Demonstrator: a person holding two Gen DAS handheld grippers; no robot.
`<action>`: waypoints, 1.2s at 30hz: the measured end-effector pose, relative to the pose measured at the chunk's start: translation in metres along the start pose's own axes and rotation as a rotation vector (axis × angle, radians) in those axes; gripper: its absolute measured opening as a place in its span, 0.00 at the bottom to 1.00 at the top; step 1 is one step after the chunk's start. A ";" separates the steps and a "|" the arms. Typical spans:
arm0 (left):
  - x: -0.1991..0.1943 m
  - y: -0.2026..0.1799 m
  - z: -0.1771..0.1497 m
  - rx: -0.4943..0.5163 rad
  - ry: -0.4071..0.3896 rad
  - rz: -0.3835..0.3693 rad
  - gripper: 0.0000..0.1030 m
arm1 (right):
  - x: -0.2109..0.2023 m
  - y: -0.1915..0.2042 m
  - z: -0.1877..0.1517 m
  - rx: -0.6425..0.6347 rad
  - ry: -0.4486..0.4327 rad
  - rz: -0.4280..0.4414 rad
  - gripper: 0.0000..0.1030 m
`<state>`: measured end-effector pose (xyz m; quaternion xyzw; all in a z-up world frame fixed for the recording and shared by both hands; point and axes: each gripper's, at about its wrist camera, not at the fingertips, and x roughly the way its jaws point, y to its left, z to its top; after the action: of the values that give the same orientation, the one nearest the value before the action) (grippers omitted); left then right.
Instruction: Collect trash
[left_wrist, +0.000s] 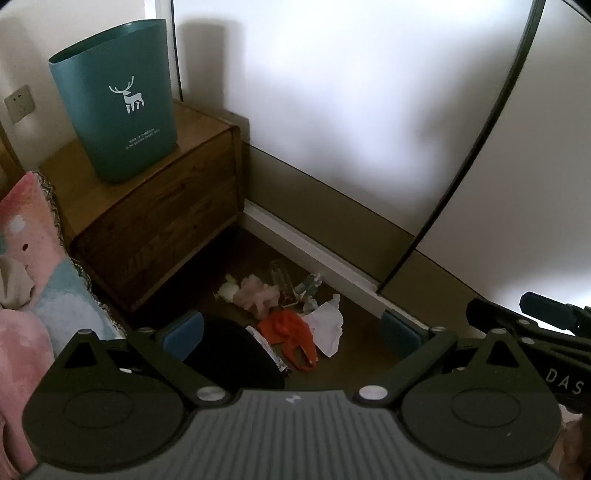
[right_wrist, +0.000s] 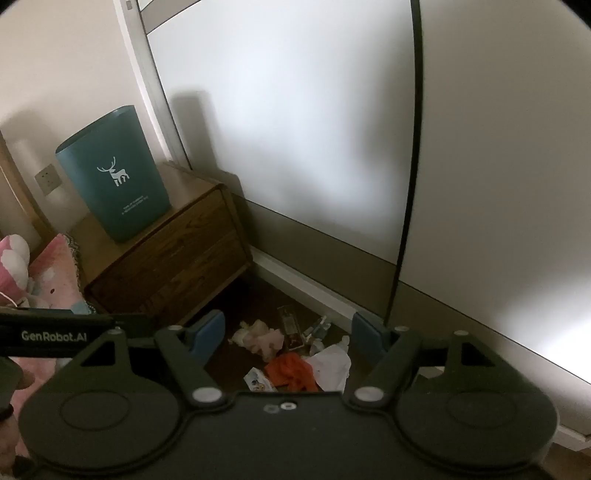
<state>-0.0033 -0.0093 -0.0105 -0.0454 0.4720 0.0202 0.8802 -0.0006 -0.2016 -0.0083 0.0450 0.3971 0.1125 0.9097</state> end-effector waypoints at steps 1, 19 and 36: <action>0.000 0.000 -0.001 -0.003 0.001 -0.001 1.00 | 0.000 0.000 -0.001 0.000 0.000 0.001 0.73; 0.003 0.012 0.011 -0.013 0.012 -0.009 1.00 | -0.001 0.001 0.000 -0.003 -0.007 0.003 0.73; -0.007 0.018 0.013 -0.020 -0.007 0.013 1.00 | -0.011 -0.006 -0.003 -0.021 -0.031 0.045 0.73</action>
<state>0.0023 0.0095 0.0011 -0.0511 0.4688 0.0306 0.8813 -0.0090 -0.2103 -0.0033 0.0464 0.3809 0.1365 0.9133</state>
